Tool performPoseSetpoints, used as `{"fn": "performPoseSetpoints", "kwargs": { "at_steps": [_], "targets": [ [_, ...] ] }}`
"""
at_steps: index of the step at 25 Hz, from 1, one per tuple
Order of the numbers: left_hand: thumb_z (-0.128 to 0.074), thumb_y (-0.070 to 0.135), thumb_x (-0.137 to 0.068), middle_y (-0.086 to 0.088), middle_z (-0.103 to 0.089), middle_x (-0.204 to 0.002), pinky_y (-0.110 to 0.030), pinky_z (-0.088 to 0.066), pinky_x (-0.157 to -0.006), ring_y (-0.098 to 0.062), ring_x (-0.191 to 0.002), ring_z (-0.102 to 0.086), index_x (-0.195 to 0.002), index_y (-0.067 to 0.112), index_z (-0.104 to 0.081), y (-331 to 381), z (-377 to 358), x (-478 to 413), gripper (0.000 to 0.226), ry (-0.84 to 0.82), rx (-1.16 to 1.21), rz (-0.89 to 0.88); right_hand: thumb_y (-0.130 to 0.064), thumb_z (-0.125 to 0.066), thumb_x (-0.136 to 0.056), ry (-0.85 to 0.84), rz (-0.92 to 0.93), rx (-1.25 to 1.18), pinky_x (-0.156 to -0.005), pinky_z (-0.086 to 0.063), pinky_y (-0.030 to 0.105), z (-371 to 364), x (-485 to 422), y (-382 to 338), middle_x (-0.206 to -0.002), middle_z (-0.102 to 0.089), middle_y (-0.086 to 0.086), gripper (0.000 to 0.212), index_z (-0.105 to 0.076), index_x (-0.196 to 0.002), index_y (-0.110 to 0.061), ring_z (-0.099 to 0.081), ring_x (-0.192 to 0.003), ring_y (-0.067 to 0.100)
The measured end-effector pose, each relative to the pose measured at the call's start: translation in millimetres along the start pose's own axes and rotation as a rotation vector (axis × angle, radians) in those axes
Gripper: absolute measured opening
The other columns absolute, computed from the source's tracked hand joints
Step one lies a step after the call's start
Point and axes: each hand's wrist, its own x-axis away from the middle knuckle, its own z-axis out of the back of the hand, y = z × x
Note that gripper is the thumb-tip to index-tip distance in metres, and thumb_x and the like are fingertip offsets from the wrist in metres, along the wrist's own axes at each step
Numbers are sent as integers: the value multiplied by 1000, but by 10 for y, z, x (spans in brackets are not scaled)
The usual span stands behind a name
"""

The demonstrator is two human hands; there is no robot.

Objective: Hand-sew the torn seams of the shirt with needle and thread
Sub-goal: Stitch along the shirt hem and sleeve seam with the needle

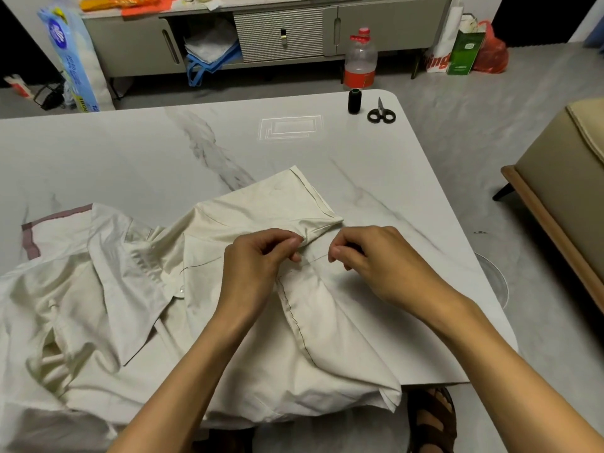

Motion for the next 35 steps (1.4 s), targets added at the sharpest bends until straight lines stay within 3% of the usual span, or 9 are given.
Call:
{"fn": "performPoseSetpoints", "kwargs": {
  "at_steps": [5, 9, 14, 17, 19, 21, 26, 28, 35],
  "targets": [
    [-73, 7, -87, -12, -74, -71, -15, -32, -46, -5, -43, -43, -87, 7, -58, -21, 8, -22, 15, -90, 75, 69, -22, -54, -98, 52, 28, -70, -59, -35, 9, -45, -102, -45, -66, -61, -9, 19, -67, -84, -20, -51, -64, -8],
    [-73, 9, -86, -10, -73, -69, -19, -27, -46, -8, -47, -28, -80, 6, -72, -45, 91, -76, 8, -213, 82, 98, -22, -54, -98, 71, 48, -78, -59, -36, 11, -105, -184, -97, -67, -63, -6, 18, -66, -84, -21, -51, -63, -5],
    [-73, 11, -87, -30, -67, -76, -21, -23, -46, -10, -47, -25, -75, 10, -76, -43, 123, -107, 12, -268, 76, 95, -20, -56, -96, 104, 101, -138, -59, -37, 10, -179, -273, -212, -64, -61, -12, 18, -66, -82, -24, -55, -65, -3],
    [-68, 9, -90, -8, -61, -55, -22, -20, -48, -11, -49, -22, -80, 0, -72, -32, 150, -122, 14, -284, 166, 111, -10, -56, -94, 184, 104, -387, -70, -45, 13, -242, -321, -250, -78, -68, -10, 20, -70, -90, -23, -62, -78, 1],
    [-63, 7, -93, 4, -61, -54, -24, -18, -50, -12, -51, -21, -85, -5, -69, -41, 181, -128, 15, -280, 254, 154, 8, -47, -86, 266, 85, -433, -82, -43, 11, -238, -338, -172, -102, -67, -13, 41, -68, -101, -24, -60, -97, 2],
    [-62, 9, -93, 4, -64, -60, -22, -19, -50, -10, -51, -21, -87, -5, -66, -47, 219, -121, 15, -291, 321, 188, 15, -44, -73, 283, 81, -364, -87, -35, 5, -227, -327, -82, -115, -61, -13, 56, -65, -105, -25, -54, -110, 3],
    [-63, 21, -84, -1, -66, -66, -25, -19, -53, -8, -50, -24, -84, 2, -64, -37, 261, -95, 19, -331, 398, 184, -11, -72, -74, 65, 166, -341, -100, -30, 9, -306, -316, -77, -128, -56, -16, 31, -71, -96, -33, -47, -123, -3],
    [-63, 20, -84, 1, -64, -64, -26, -18, -54, -9, -51, -24, -83, 2, -64, -40, 265, -92, 18, -337, 419, 181, -18, -83, -74, 44, 177, -376, -98, -30, 6, -338, -342, -94, -124, -60, -16, 26, -75, -96, -29, -49, -120, -5],
    [-66, 22, -80, -4, -65, -68, -20, -21, -50, -9, -51, -22, -81, 6, -68, -50, 290, -112, 16, -326, 453, 201, -15, -77, -81, 131, 182, -332, -90, -43, 21, -389, -327, -98, -98, -70, -16, 7, -74, -80, -22, -61, -101, 3]
  ]
}}
